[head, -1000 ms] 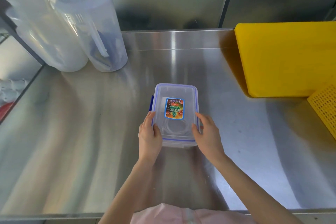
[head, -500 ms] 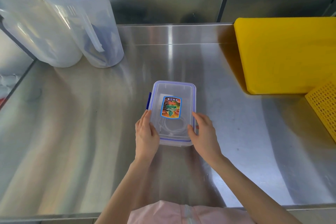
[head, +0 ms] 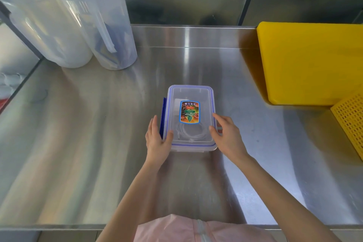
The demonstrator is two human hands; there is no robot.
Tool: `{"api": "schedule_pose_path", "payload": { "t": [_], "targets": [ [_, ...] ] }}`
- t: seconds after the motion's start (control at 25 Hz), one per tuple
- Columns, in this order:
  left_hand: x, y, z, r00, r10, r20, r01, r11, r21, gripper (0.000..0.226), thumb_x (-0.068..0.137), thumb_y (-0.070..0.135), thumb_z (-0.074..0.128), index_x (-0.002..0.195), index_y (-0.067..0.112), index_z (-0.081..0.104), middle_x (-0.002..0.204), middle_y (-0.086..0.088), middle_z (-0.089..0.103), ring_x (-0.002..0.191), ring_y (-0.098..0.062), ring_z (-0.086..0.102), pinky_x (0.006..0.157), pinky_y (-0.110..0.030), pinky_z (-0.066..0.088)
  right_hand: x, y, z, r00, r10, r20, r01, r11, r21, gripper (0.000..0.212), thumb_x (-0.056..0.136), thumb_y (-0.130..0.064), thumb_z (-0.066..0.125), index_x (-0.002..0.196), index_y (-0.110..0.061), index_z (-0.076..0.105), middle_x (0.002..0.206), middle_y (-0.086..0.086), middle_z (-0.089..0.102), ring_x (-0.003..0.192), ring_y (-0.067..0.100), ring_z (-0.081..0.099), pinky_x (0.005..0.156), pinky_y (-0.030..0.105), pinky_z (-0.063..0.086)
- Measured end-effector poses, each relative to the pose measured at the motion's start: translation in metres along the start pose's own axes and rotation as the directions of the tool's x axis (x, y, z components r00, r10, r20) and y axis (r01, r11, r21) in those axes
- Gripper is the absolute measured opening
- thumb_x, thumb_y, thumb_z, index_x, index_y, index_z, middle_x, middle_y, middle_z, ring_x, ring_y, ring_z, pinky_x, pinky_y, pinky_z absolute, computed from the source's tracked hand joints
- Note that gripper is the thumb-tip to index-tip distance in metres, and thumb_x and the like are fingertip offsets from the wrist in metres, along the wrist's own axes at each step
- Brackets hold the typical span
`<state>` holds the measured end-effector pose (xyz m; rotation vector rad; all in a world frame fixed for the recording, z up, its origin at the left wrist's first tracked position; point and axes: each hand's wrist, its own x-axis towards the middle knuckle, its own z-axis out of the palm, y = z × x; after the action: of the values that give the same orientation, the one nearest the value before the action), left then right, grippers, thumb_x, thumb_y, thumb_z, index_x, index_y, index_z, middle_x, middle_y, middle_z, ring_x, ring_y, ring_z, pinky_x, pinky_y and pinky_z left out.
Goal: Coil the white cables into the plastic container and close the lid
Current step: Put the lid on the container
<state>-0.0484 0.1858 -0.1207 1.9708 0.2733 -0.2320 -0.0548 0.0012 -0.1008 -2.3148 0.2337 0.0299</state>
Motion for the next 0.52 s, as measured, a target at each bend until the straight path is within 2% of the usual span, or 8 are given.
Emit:
{"api": "schedule_pose_path", "payload": {
  "t": [0.04,0.12,0.2,0.28,0.32,0.36,0.44,0.52],
  "targets": [
    [0.001,-0.001,-0.002,0.995,-0.08,0.06,0.085,0.993,-0.087,0.071,0.09,0.027,0.051,0.147,0.015,0.01,0.155,0.0,0.02,0.143,-0.018,0.017,0.114,-0.032,0.018,0.0,0.001,0.001,1.0,-0.005,-0.001,0.005,1.0,0.003,0.042,0.09,-0.016,0.049,0.131,-0.01,0.044,0.132,0.011,0.048,0.113,0.024,0.055,0.099,0.032,0.043],
    [0.002,-0.004,-0.005,0.97,-0.183,0.161,0.215,0.952,-0.216,0.086,0.079,0.047,0.059,0.146,0.016,0.015,0.15,0.002,0.032,0.137,-0.017,0.033,0.113,-0.032,0.027,0.0,0.001,0.001,1.0,-0.008,0.0,0.008,1.0,0.013,0.042,0.091,-0.017,0.048,0.132,-0.01,0.043,0.132,0.011,0.047,0.112,0.024,0.055,0.097,0.031,0.043],
    [0.005,-0.01,-0.005,0.975,-0.16,0.153,0.187,0.966,-0.18,0.092,0.064,0.06,0.059,0.14,0.015,0.032,0.139,-0.001,0.05,0.125,-0.02,0.05,0.11,-0.04,0.037,0.002,0.001,0.001,1.0,-0.008,-0.002,0.008,1.0,0.024,0.042,0.091,-0.016,0.048,0.132,-0.011,0.043,0.132,0.011,0.047,0.111,0.022,0.055,0.094,0.027,0.043],
    [0.005,-0.01,-0.003,0.991,-0.111,0.077,0.12,0.984,-0.131,0.08,0.064,0.057,0.057,0.132,0.016,0.043,0.125,-0.003,0.061,0.112,-0.021,0.059,0.101,-0.045,0.046,0.001,0.001,0.0,1.0,-0.013,0.003,0.013,1.0,0.019,0.041,0.092,-0.016,0.047,0.132,-0.011,0.043,0.132,0.01,0.047,0.111,0.021,0.055,0.091,0.023,0.041],
    [0.005,-0.009,-0.002,0.996,-0.076,0.039,0.079,0.993,-0.09,0.074,0.067,0.054,0.057,0.13,0.017,0.045,0.119,-0.002,0.064,0.105,-0.021,0.062,0.098,-0.041,0.048,0.001,0.001,0.0,1.0,-0.013,0.009,0.013,1.0,0.012,0.041,0.092,-0.016,0.047,0.132,-0.011,0.042,0.132,0.01,0.047,0.111,0.021,0.055,0.09,0.021,0.04],
    [0.004,-0.006,-0.002,0.999,-0.037,0.002,0.037,0.998,-0.052,0.065,0.073,0.048,0.058,0.13,0.018,0.046,0.113,0.0,0.065,0.097,-0.019,0.063,0.094,-0.03,0.05,0.001,0.002,0.001,1.0,-0.015,0.003,0.015,1.0,0.01,0.041,0.092,-0.017,0.047,0.132,-0.011,0.042,0.133,0.009,0.047,0.112,0.021,0.055,0.091,0.022,0.041],
    [0.001,0.0,0.0,0.998,0.013,-0.06,-0.011,0.999,0.03,0.051,0.087,0.029,0.054,0.135,0.017,0.042,0.092,0.004,0.063,0.072,-0.011,0.057,0.071,0.001,0.042,0.0,0.005,0.003,1.0,-0.008,-0.007,0.008,1.0,0.01,0.043,0.091,-0.018,0.048,0.133,-0.011,0.041,0.133,0.009,0.047,0.113,0.022,0.055,0.095,0.027,0.043],
    [-0.002,0.008,0.002,0.995,0.048,-0.083,-0.041,0.996,0.082,0.048,0.091,0.021,0.049,0.137,0.013,0.038,0.089,-0.001,0.062,0.061,-0.008,0.048,0.055,0.005,0.035,-0.001,0.007,0.004,1.0,-0.004,-0.014,0.004,1.0,0.001,0.043,0.091,-0.019,0.049,0.133,-0.011,0.041,0.133,0.009,0.047,0.113,0.022,0.055,0.095,0.031,0.045]
  ]
}}
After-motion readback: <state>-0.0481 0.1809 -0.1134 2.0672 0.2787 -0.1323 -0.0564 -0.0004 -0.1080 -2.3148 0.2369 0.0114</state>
